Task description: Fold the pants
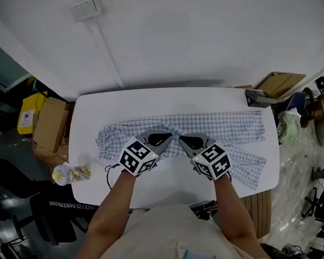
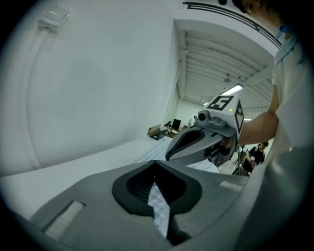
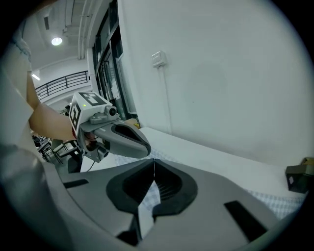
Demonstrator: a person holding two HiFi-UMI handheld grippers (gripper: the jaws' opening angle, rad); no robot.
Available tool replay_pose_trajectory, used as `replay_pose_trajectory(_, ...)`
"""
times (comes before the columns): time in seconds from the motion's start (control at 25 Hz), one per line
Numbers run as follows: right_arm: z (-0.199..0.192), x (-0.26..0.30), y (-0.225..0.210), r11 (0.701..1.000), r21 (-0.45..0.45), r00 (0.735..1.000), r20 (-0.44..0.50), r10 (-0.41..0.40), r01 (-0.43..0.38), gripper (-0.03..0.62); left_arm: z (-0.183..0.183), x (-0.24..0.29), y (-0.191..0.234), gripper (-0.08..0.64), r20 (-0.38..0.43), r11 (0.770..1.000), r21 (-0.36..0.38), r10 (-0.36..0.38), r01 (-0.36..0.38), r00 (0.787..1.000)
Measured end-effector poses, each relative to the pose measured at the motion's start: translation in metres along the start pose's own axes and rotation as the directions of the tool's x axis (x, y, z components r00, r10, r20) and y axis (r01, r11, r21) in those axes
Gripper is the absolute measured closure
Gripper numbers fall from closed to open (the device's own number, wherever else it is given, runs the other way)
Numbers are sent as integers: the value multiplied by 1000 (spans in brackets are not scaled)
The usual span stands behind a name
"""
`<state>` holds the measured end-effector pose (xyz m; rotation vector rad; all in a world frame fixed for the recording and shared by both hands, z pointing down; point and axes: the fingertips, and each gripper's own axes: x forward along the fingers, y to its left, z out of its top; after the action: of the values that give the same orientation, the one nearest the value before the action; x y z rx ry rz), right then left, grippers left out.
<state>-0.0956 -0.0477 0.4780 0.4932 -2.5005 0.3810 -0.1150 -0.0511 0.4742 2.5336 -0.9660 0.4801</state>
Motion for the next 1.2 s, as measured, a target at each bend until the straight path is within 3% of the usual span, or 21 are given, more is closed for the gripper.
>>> replay_pose_trajectory(0.2,-12,-25,0,998,1,998,12,-65,65,575,2,12,-28,549,-2,997,23,-77,77,997)
replay_pose_trajectory(0.52,-60,-69,-11,995,-33,992,-85,-95,92,574,-11,52,-77,549,-136,974,167,-134,156,982)
replay_pose_trajectory(0.84,-113,-124,-37,993,-80,979,-180,-97,83,567,-18,102,-123,548,-243,951,222,-160,215,957)
replay_pose_trajectory(0.96,-134,-145,-51,991,-97,969,-221,-110,91,540,-25,119,-131,502,-315,925,297,-139,237,939)
replay_pose_trajectory(1.2,-174,-178,-72,986,-129,943,-300,-142,107,493,-53,149,-145,448,-471,840,432,-100,328,876)
